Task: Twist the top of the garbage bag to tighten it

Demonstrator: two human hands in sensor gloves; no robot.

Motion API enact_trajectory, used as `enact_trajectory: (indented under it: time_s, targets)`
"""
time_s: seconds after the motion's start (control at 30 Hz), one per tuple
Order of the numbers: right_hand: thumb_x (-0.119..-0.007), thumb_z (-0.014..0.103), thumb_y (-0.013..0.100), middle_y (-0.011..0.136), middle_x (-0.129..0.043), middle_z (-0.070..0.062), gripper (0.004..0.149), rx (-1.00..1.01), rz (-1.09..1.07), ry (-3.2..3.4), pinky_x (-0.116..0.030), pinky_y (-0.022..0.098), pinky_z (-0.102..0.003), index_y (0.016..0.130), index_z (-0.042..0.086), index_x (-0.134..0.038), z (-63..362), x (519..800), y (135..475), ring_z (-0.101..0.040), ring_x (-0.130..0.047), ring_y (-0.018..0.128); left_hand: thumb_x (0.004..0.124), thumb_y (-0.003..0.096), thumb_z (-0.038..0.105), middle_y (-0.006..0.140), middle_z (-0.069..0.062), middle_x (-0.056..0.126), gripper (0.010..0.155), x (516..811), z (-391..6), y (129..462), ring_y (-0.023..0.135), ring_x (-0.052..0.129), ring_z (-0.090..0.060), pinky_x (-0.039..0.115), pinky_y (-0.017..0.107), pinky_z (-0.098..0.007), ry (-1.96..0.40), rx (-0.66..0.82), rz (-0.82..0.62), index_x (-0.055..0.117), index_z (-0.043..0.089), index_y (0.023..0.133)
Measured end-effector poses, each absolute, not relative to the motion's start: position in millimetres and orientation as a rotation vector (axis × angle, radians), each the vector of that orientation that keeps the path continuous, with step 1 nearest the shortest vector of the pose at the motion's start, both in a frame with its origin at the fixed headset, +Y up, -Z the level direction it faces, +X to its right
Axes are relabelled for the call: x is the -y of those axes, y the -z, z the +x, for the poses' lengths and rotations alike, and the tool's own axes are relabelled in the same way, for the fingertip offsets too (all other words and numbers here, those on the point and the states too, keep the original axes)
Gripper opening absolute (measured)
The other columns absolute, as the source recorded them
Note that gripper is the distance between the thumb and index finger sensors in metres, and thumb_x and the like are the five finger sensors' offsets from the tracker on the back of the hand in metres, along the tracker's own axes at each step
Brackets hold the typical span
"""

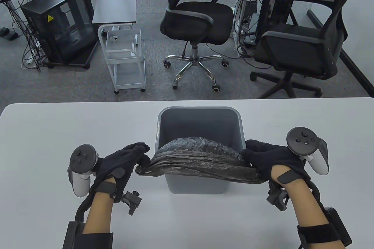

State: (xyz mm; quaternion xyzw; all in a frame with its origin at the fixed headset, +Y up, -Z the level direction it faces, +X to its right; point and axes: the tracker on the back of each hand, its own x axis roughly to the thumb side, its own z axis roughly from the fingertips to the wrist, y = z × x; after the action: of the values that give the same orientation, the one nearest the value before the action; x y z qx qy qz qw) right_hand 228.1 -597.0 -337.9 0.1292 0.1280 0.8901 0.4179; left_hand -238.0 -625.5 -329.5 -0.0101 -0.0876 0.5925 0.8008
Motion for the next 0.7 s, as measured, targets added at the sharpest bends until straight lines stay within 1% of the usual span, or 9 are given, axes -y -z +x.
enact_trajectory:
  time_s: [0.17, 0.2, 0.27, 0.33, 0.43, 0.5, 0.57, 0.63, 0.7]
  targets:
    - [-0.079, 0.074, 0.044, 0.049, -0.094, -0.001, 0.091, -0.422, 0.324, -2.320, -0.055, 0.058, -0.074, 0.102, 0.006, -0.065, 219, 605, 328, -0.030, -0.094, 0.049, 0.090, 0.0370, 0.068, 0.084, -0.008, 0.096, 0.050, 623, -229, 326, 0.091, 0.079, -0.039, 0.053, 0.059, -0.081, -1.035, 0.174, -0.071, 0.104, 0.021, 0.031]
    - [-0.079, 0.074, 0.044, 0.056, -0.091, -0.005, 0.090, -0.457, 0.332, -2.351, -0.053, 0.058, -0.076, 0.104, 0.008, -0.064, 217, 607, 326, -0.033, -0.089, 0.055, 0.090, 0.0368, 0.069, 0.089, -0.007, 0.092, 0.048, 624, -229, 324, 0.091, 0.078, -0.039, 0.053, 0.059, -0.081, -1.014, 0.160, -0.071, 0.103, 0.023, 0.040]
    - [-0.079, 0.075, 0.043, 0.074, -0.080, -0.011, 0.090, -0.484, 0.325, -2.391, -0.045, 0.059, -0.080, 0.105, 0.010, -0.064, 214, 611, 323, -0.040, -0.077, 0.067, 0.092, 0.0334, 0.072, 0.108, -0.006, 0.063, 0.063, 628, -228, 321, 0.098, 0.066, -0.040, 0.053, 0.058, -0.082, -0.992, 0.093, -0.057, 0.088, 0.024, 0.073]
    - [-0.079, 0.075, 0.043, 0.084, -0.070, -0.016, 0.090, -0.463, 0.318, -2.412, -0.038, 0.058, -0.082, 0.104, 0.010, -0.067, 212, 614, 321, -0.044, -0.069, 0.075, 0.088, 0.0355, 0.075, 0.116, -0.005, 0.025, 0.094, 635, -227, 319, 0.105, 0.048, -0.041, 0.049, 0.059, -0.083, -0.995, 0.100, -0.138, 0.043, 0.031, 0.105]
    - [-0.079, 0.074, 0.044, 0.096, -0.058, -0.022, 0.083, -0.413, 0.304, -2.412, -0.031, 0.057, -0.083, 0.098, 0.011, -0.075, 212, 618, 317, -0.050, -0.058, 0.086, 0.090, 0.0364, 0.074, 0.114, -0.004, 0.005, 0.115, 639, -224, 318, 0.109, 0.031, -0.042, 0.042, 0.060, -0.086, -1.039, 0.120, -0.181, 0.008, 0.037, 0.108]
    - [-0.080, 0.070, 0.045, 0.101, -0.052, -0.025, 0.068, -0.374, 0.326, -2.394, -0.028, 0.056, -0.083, 0.087, 0.017, -0.086, 211, 619, 316, -0.054, -0.050, 0.090, 0.091, 0.0361, 0.072, 0.115, -0.004, 0.006, 0.114, 639, -223, 319, 0.109, 0.028, -0.042, 0.040, 0.061, -0.086, -0.995, 0.139, -0.208, 0.011, 0.037, 0.109]
    - [-0.078, 0.059, 0.050, 0.101, -0.058, -0.022, 0.044, -0.328, 0.376, -2.356, -0.026, 0.057, -0.082, 0.071, 0.024, -0.094, 210, 619, 315, -0.052, -0.052, 0.092, 0.094, 0.0348, 0.068, 0.118, -0.006, 0.027, 0.097, 638, -223, 319, 0.109, 0.031, -0.041, 0.039, 0.062, -0.085, -0.995, 0.154, -0.206, 0.054, 0.026, 0.112]
    - [-0.079, 0.052, 0.052, 0.099, -0.062, -0.022, 0.038, -0.234, 0.398, -2.314, -0.027, 0.057, -0.082, 0.063, 0.020, -0.097, 209, 616, 313, -0.051, -0.054, 0.092, 0.097, 0.0385, 0.054, 0.114, -0.007, 0.056, 0.048, 636, -221, 319, 0.108, 0.039, -0.040, 0.035, 0.064, -0.084, -1.018, 0.187, -0.186, 0.099, 0.026, 0.077]
    - [-0.080, 0.050, 0.052, 0.099, -0.065, -0.021, 0.038, -0.213, 0.413, -2.329, -0.029, 0.058, -0.081, 0.060, 0.017, -0.097, 209, 612, 310, -0.051, -0.056, 0.092, 0.096, 0.0394, 0.049, 0.106, -0.008, 0.071, 0.038, 633, -219, 318, 0.104, 0.052, -0.040, 0.040, 0.063, -0.082, -1.015, 0.192, -0.157, 0.103, 0.021, 0.064]
